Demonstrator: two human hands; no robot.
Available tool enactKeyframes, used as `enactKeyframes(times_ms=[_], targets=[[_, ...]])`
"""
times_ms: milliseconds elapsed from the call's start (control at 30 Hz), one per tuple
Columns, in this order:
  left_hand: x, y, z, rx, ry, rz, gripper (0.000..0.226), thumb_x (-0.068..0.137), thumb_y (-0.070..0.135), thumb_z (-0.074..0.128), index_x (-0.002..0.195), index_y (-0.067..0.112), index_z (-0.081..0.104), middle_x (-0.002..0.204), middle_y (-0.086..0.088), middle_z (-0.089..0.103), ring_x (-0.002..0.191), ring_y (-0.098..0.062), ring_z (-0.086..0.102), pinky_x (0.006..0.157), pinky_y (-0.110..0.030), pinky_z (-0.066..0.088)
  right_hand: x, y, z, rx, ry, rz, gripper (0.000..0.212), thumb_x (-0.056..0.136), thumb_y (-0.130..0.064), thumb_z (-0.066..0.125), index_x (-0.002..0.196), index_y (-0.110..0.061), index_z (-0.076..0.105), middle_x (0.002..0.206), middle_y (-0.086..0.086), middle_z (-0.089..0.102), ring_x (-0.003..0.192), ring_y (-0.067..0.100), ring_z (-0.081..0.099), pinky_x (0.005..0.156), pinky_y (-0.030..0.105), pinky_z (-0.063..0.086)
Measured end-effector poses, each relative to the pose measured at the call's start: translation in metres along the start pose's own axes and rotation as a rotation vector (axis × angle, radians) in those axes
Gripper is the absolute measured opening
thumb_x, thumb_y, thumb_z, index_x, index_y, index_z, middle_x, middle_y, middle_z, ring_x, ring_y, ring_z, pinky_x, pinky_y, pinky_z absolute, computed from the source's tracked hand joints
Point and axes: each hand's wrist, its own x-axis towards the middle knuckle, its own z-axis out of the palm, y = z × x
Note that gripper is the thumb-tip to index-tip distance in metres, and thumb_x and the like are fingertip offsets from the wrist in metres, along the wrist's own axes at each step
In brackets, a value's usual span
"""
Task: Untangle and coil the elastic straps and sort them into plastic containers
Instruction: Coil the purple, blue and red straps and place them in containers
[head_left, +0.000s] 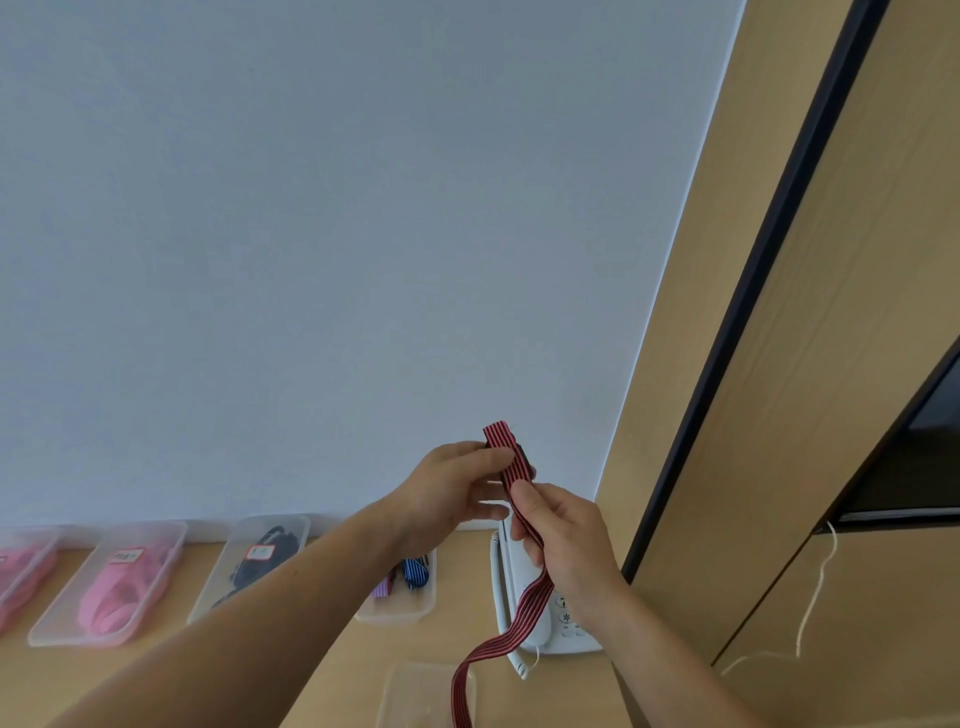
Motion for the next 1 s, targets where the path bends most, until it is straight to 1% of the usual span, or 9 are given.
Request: enactKeyframes(times_ms=[67,200,367,500,600,700,867,933,1000], targets=[[0.0,0.0,0.0,-0.017,0.008,0.05,0.039,0.089,0.025,0.065,0.119,0.002,0.058,0.115,-0.016,0.071,0.102,-0.03,0.068,0.092,-0.045,0.054,0.0,0.003,0.0,-0.027,-0.003,-0.003,0.034,0.096,-0.031,0.058,0.072,-0.009,0.068,0.06,0.004,0.055,0.045,0.01,0.039,0.044,0.02,0.031],[-0.003,0.0,0.001,-0.045,0.04,0.137,0.041,0.086,0.013,0.069,0.121,0.001,0.051,0.108,-0.023,0.072,0.095,-0.042,0.07,0.076,-0.038,0.058,0.0,0.008,-0.002,-0.075,0.028,0.02,0.035,0.092,-0.036,0.059,0.077,-0.007,0.073,0.053,0.002,0.054,0.043,0.011,0.037,0.042,0.021,0.031],[-0.003,-0.003,0.004,-0.001,0.08,0.225,0.037,0.083,0.011,0.07,0.117,0.006,0.055,0.105,-0.019,0.073,0.093,-0.037,0.072,0.075,-0.039,0.059,0.002,0.008,0.0,-0.112,0.072,0.053,0.037,0.094,-0.037,0.06,0.069,-0.012,0.072,0.049,0.001,0.051,0.04,0.011,0.037,0.041,0.021,0.032],[-0.001,-0.006,0.0,0.095,0.16,0.276,0.03,0.089,0.008,0.068,0.115,0.01,0.055,0.102,-0.012,0.075,0.092,-0.031,0.072,0.079,-0.04,0.059,0.002,0.005,0.001,-0.113,0.076,0.071,0.039,0.095,-0.036,0.06,0.073,-0.006,0.071,0.051,0.002,0.053,0.041,0.011,0.041,0.042,0.02,0.036],[-0.001,-0.009,-0.002,0.385,0.202,0.347,0.029,0.091,0.012,0.068,0.117,0.019,0.056,0.102,-0.003,0.075,0.09,-0.016,0.072,0.08,-0.028,0.057,0.0,0.003,0.001,-0.08,0.075,0.081,0.04,0.097,-0.036,0.057,0.076,-0.005,0.071,0.052,0.002,0.055,0.042,0.012,0.044,0.043,0.02,0.039],[-0.002,-0.014,-0.002,0.678,0.259,0.483,0.03,0.091,0.017,0.068,0.119,0.02,0.057,0.105,0.002,0.072,0.095,-0.009,0.071,0.087,-0.027,0.055,0.0,-0.002,0.003,-0.058,0.081,0.088,0.044,0.098,-0.039,0.053,0.076,-0.006,0.071,0.051,0.001,0.051,0.041,0.01,0.041,0.042,0.02,0.036],[-0.007,-0.016,-0.002,1.087,0.301,0.802,0.027,0.094,0.023,0.062,0.121,0.018,0.06,0.099,0.008,0.071,0.087,-0.007,0.061,0.074,-0.023,0.051,0.0,-0.008,0.002,0.022,0.048,0.108,0.066,0.089,-0.063,0.048,0.083,-0.001,0.07,0.056,0.002,0.052,0.044,0.011,0.041,0.044,0.021,0.036],[-0.008,-0.017,-0.002,1.195,0.306,0.944,0.028,0.092,0.019,0.064,0.12,0.015,0.062,0.104,0.003,0.073,0.085,-0.006,0.063,0.067,-0.024,0.054,-0.002,-0.008,0.002,0.014,0.047,0.117,0.073,0.08,-0.072,0.049,0.081,-0.002,0.071,0.057,0.003,0.054,0.045,0.012,0.044,0.045,0.021,0.037],[-0.008,-0.019,-0.004,1.303,0.293,1.053,0.034,0.085,0.01,0.072,0.118,0.01,0.063,0.115,-0.007,0.072,0.094,-0.017,0.071,0.067,-0.029,0.06,-0.003,-0.009,0.002,0.011,0.055,0.128,0.073,0.076,-0.075,0.05,0.077,-0.005,0.071,0.056,0.003,0.055,0.045,0.012,0.044,0.044,0.021,0.037]])
